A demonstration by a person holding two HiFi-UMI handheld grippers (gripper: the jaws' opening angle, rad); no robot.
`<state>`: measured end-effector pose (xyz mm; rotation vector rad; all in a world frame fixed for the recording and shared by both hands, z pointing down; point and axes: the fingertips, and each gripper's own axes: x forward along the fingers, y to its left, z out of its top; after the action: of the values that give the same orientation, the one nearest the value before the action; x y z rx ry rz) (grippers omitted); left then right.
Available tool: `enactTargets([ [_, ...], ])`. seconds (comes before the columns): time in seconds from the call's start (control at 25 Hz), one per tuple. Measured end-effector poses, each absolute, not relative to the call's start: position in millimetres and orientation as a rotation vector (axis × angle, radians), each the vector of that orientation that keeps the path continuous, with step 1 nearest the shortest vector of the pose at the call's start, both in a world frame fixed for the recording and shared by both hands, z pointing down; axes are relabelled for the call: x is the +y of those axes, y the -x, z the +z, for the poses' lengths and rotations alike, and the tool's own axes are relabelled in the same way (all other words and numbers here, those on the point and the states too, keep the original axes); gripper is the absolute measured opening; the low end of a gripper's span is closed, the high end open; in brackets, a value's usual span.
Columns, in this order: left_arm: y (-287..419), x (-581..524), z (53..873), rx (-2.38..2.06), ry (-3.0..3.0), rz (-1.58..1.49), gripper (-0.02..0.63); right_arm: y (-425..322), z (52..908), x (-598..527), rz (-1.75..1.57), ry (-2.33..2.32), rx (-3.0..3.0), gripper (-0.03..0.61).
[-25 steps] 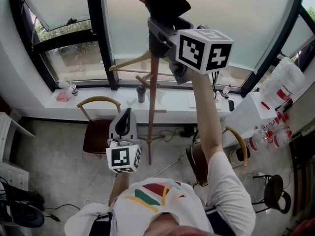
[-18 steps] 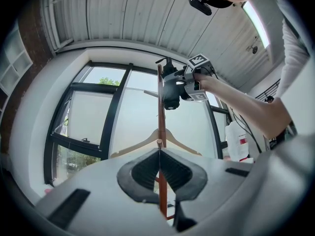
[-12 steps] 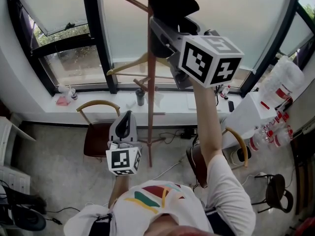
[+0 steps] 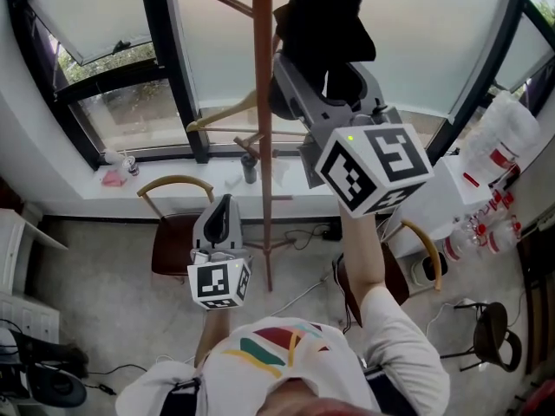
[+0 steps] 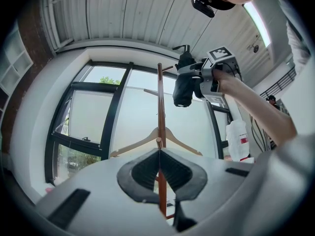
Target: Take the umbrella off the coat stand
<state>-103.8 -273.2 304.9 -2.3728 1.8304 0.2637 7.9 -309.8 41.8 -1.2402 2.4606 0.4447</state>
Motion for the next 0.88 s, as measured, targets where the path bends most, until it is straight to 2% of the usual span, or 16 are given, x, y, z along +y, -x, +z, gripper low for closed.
enactTargets([
  [0.36,106.6,-272.9,303.7,1.838,2.355,0.265,0.008,-14.4,88.1,-287.9,0.601,1.346,2.328,0.238],
  [0.88,113.0,-270.0,307.1,1.857,2.307,0.234,0.008,-18.4,186.2,-283.8,0.522,1.440,2.408,0.238],
])
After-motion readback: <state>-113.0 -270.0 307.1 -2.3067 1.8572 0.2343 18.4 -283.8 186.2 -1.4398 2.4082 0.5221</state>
